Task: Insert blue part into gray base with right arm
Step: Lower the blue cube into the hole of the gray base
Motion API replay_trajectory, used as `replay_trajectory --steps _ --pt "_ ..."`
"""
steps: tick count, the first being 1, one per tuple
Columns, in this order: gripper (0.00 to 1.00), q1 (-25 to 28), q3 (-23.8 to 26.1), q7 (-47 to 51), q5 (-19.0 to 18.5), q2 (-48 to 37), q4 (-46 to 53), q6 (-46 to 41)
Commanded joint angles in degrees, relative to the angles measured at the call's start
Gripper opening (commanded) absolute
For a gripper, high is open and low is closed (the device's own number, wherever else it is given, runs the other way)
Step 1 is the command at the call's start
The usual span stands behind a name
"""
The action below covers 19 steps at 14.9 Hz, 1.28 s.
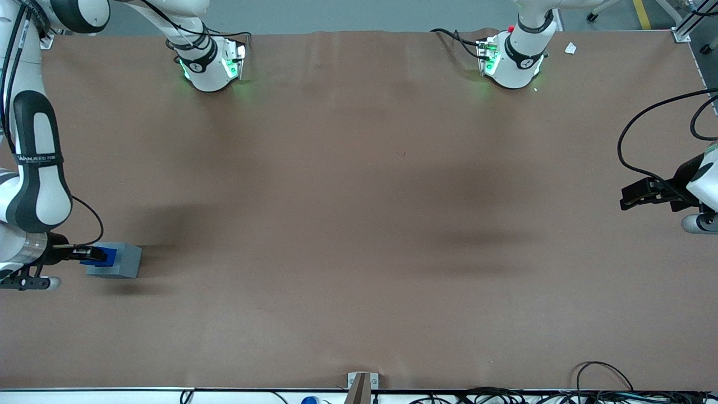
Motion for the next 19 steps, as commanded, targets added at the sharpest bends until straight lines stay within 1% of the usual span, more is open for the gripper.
replay_trajectory --steps 1,3,4,5,6,9,10,16,19 --pt "0.02 -0.4 0.4 0.1 0.7 0.8 0.5 0.2" --pt "0.02 -0.4 0.4 0.3 0.7 1.2 0.6 0.3" --pt "0.05 -0.3 0.4 0.5 0.7 1.2 0.7 0.3" --pt "0.25 -0.2 0.4 0.6 0.6 1.2 0.7 0.3" --pt "0.61 -0.2 0.4 0.6 0.6 1.3 0.7 0.3" --pt "0.96 -0.3 0.4 0.7 0.8 1.3 0.7 0.3" --pt "1.0 -0.3 0.4 0.6 0.8 1.3 0.8 0.3" --pt "1.0 -0.4 0.5 0.1 0.6 -0.8 1.4 -1.0" --pt "1.0 0.0 0.5 0.8 0.7 -5.4 1.3 -5.6"
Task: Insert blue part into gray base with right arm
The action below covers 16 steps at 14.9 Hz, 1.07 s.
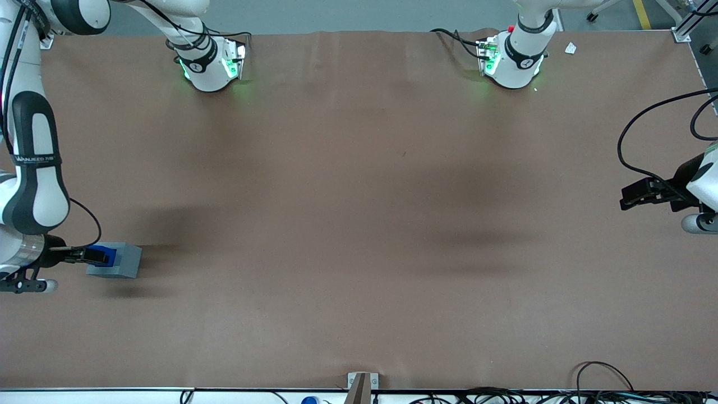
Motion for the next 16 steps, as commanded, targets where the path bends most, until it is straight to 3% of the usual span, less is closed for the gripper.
replay_trajectory --steps 1,8,13,16 --pt "1.0 -0.1 0.4 1.5 0.7 -6.6 -1.4 -4.3" --pt "1.0 5.4 0.5 14.6 -0.2 -27.2 -1.6 -23.0" --pt "1.0 11.2 0.6 21.1 -3.3 -40.4 -6.7 -26.3" --pt "1.0 16.7 0.6 24.1 -6.3 -42.2 -8.7 -26.2"
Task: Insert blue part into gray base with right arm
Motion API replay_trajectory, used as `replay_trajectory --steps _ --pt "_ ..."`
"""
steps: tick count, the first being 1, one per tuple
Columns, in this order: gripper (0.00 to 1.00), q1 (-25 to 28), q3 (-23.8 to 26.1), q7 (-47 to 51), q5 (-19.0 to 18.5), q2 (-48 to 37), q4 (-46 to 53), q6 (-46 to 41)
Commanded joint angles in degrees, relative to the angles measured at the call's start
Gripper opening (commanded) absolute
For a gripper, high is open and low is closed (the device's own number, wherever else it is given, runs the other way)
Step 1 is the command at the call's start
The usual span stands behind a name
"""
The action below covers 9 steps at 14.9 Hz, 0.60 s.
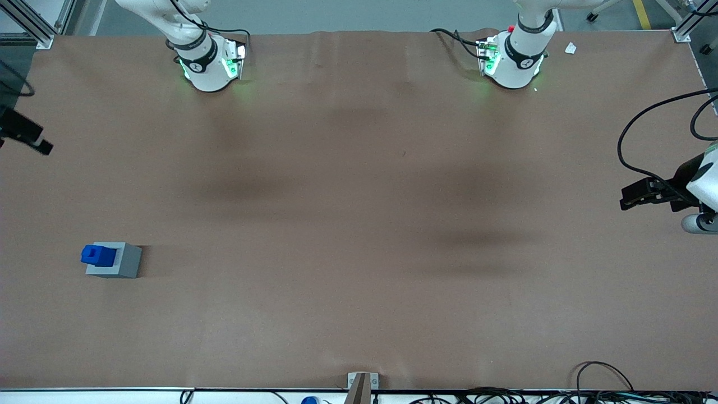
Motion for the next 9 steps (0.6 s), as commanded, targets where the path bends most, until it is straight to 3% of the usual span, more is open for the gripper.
replay_trajectory --steps 1,9 --pt "1.0 5.3 -0.1 4.3 -3.5 -2.3 -5.3 2.1" --pt "1.0 4.6 -1.0 3.8 -3.6 -1.6 -2.9 3.4"
